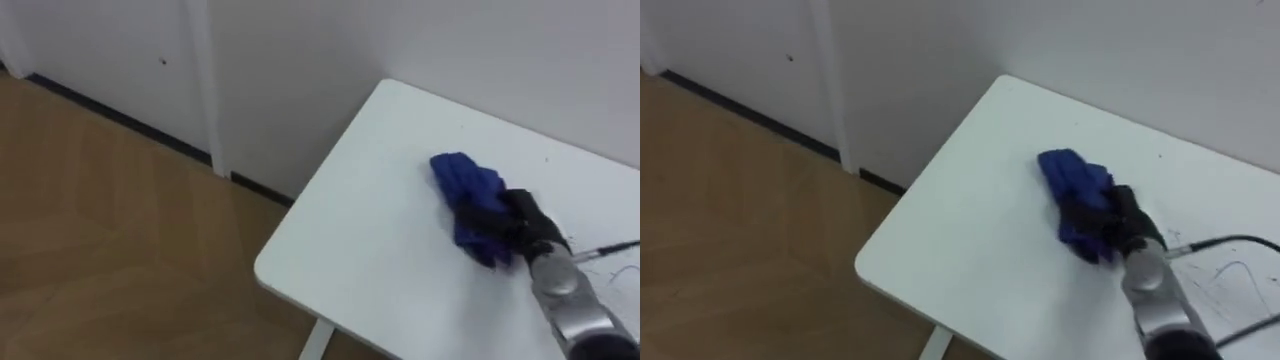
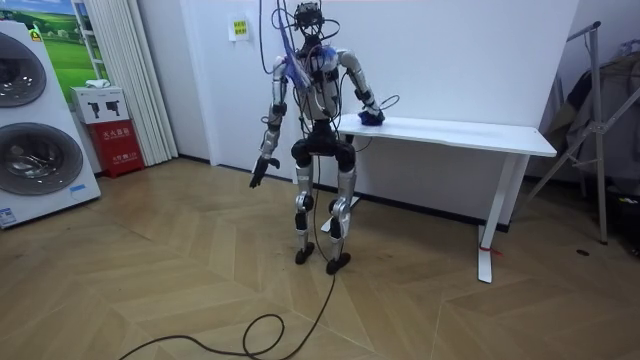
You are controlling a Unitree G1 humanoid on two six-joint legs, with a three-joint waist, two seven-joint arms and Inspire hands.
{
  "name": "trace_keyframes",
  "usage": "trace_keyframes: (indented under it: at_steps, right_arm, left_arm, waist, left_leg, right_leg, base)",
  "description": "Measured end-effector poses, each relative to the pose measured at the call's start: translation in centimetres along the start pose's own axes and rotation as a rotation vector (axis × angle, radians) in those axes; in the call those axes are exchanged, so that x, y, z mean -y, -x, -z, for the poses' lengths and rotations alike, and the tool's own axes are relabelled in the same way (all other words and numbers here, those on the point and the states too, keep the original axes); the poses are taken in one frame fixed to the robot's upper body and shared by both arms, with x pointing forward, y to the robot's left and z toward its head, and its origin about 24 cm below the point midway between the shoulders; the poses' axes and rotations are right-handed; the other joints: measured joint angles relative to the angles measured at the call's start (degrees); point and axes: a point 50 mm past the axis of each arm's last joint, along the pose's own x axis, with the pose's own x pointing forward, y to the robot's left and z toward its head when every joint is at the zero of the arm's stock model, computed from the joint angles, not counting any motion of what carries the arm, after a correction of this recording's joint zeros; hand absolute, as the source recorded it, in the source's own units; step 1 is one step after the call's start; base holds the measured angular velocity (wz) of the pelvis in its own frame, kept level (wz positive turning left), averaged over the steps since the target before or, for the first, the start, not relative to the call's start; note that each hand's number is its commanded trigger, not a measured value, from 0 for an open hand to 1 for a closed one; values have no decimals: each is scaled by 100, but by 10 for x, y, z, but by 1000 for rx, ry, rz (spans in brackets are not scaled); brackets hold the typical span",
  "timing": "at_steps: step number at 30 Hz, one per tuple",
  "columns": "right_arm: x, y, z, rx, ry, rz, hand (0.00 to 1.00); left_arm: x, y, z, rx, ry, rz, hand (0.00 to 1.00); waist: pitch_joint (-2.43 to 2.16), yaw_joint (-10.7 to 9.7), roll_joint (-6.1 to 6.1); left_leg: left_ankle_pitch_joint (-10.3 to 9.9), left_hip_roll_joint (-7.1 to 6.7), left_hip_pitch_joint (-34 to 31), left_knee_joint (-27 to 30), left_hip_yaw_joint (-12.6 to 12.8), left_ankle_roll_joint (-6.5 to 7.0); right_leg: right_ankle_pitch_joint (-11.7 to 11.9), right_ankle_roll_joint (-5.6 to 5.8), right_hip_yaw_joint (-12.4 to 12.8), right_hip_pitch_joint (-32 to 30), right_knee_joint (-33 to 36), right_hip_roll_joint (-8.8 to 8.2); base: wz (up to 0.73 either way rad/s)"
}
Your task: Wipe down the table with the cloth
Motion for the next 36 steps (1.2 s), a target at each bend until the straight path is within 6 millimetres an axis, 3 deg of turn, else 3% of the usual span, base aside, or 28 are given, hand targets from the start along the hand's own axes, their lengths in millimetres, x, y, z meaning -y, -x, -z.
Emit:
trace_keyframes:
  at_steps: [3,6,8,11,14,15,16,17,18,19,20,21,24,27,29,32,33,34,35,36]
  right_arm:
    - [21,10,33,-88,-9,90,100]
    - [28,14,45,-127,-3,132,100]
    - [27,12,44,-137,-3,132,100]
    - [22,-1,22,-145,9,119,100]
    - [7,-16,-18,-132,27,77,100]
    - [0,-21,-40,-100,58,52,100]
    - [-7,-26,-68,-47,80,22,100]
    - [-12,-27,-82,-13,87,2,100]
    - [-23,-27,-110,59,97,-42,100]
    - [-31,-26,-134,124,131,-74,100]
    - [-31,-26,-144,153,141,-82,100]
    - [-30,-26,-161,195,152,-89,100]
    - [-26,-26,-173,228,127,-91,100]
    - [-19,-29,-145,190,129,-94,100]
    - [-20,-28,-125,175,97,-101,100]
    - [-12,-23,-68,89,2,-46,100]
    - [-9,-21,-57,67,-19,-28,100]
    - [-1,-18,-35,14,-40,9,100]
    - [4,-16,-25,-14,-50,28,100]
    - [16,-10,-1,-74,-56,74,100]
  left_arm:
    - [-8,0,-5,20,27,-34,0]
    - [-10,0,-9,36,42,-63,0]
    - [-9,0,-14,50,44,-74,0]
    - [-1,2,-24,76,49,-72,0]
    - [13,5,-32,94,13,-34,0]
    - [16,6,-37,108,0,-23,0]
    - [18,7,-39,112,-8,-13,0]
    - [19,7,-39,114,-15,-10,0]
    - [17,7,-45,129,-15,-14,0]
    - [16,7,-51,148,-30,-14,0]
    - [17,8,-54,158,-36,-11,0]
    - [17,8,-57,173,-44,-7,0]
    - [19,8,-47,143,-53,0,0]
    - [22,8,-33,98,-31,20,0]
    - [23,7,-25,73,-18,25,0]
    - [13,5,-15,56,29,-2,0]
    - [11,4,-14,57,40,-8,0]
    - [7,3,-13,59,61,-21,0]
    - [5,3,-13,61,64,-29,0]
    - [2,3,-12,66,69,-43,0]
  waist:
    - [-97,-164,79]
    - [-122,-251,117]
    - [-121,-217,122]
    - [-109,-149,135]
    - [-70,2,160]
    - [-58,136,157]
    - [8,244,171]
    - [45,303,176]
    - [132,336,176]
    - [134,427,167]
    - [138,477,150]
    - [167,629,182]
    - [160,756,181]
    - [137,674,148]
    - [124,480,105]
    - [91,84,19]
    - [76,-8,-3]
    - [30,-177,-38]
    - [28,-237,-41]
    - [17,-288,-29]
  left_leg:
    - [-29,-32,-4,29,40,49]
    - [-41,-36,25,16,87,69]
    - [-42,-33,52,25,166,73]
    - [-42,-15,61,11,296,72]
    - [-7,72,-39,4,527,23]
    - [14,131,-121,-3,656,-7]
    - [32,197,-160,-9,802,-35]
    - [40,222,-184,-8,839,-51]
    - [66,253,-245,-6,833,-90]
    - [86,275,-346,-2,839,-123]
    - [101,285,-396,1,844,-127]
    - [136,293,-473,-23,831,-136]
    - [212,266,-486,-115,669,-138]
    - [215,252,-469,-108,520,-136]
    - [215,221,-382,-109,518,-135]
    - [215,175,-171,-117,562,-135]
    - [214,163,-146,-117,560,-135]
    - [214,140,-121,-124,563,-134]
    - [214,133,-78,-142,578,-134]
    - [198,132,31,-184,698,-109]
  right_leg:
    - [19,31,4,27,5,-33]
    - [20,34,29,9,55,-66]
    - [21,38,66,14,53,-71]
    - [27,47,138,-41,69,-71]
    - [62,-4,317,-270,183,-32]
    - [92,-54,367,-436,233,-2]
    - [124,-106,437,-548,271,39]
    - [140,-132,462,-588,264,61]
    - [158,-162,446,-655,249,87]
    - [164,-192,459,-820,238,109]
    - [173,-206,469,-870,220,115]
    - [194,-228,451,-912,152,122]
    - [166,-211,295,-899,126,115]
    - [161,-202,138,-775,118,94]
    - [144,-175,133,-617,55,76]
    - [139,-166,155,-318,-24,41]
    - [139,-165,144,-275,-28,33]
    - [133,-156,163,-229,-28,17]
    - [131,-151,188,-198,-24,10]
    - [119,-126,294,-156,-7,-1]
  base:
    - [-6]
    - [-20]
    - [-23]
    - [-28]
    - [-47]
    - [-60]
    - [-61]
    - [-34]
    - [-8]
    - [0]
    - [0]
    - [16]
    - [36]
    - [47]
    - [38]
    - [34]
    - [20]
    - [14]
    - [-5]
    - [-28]
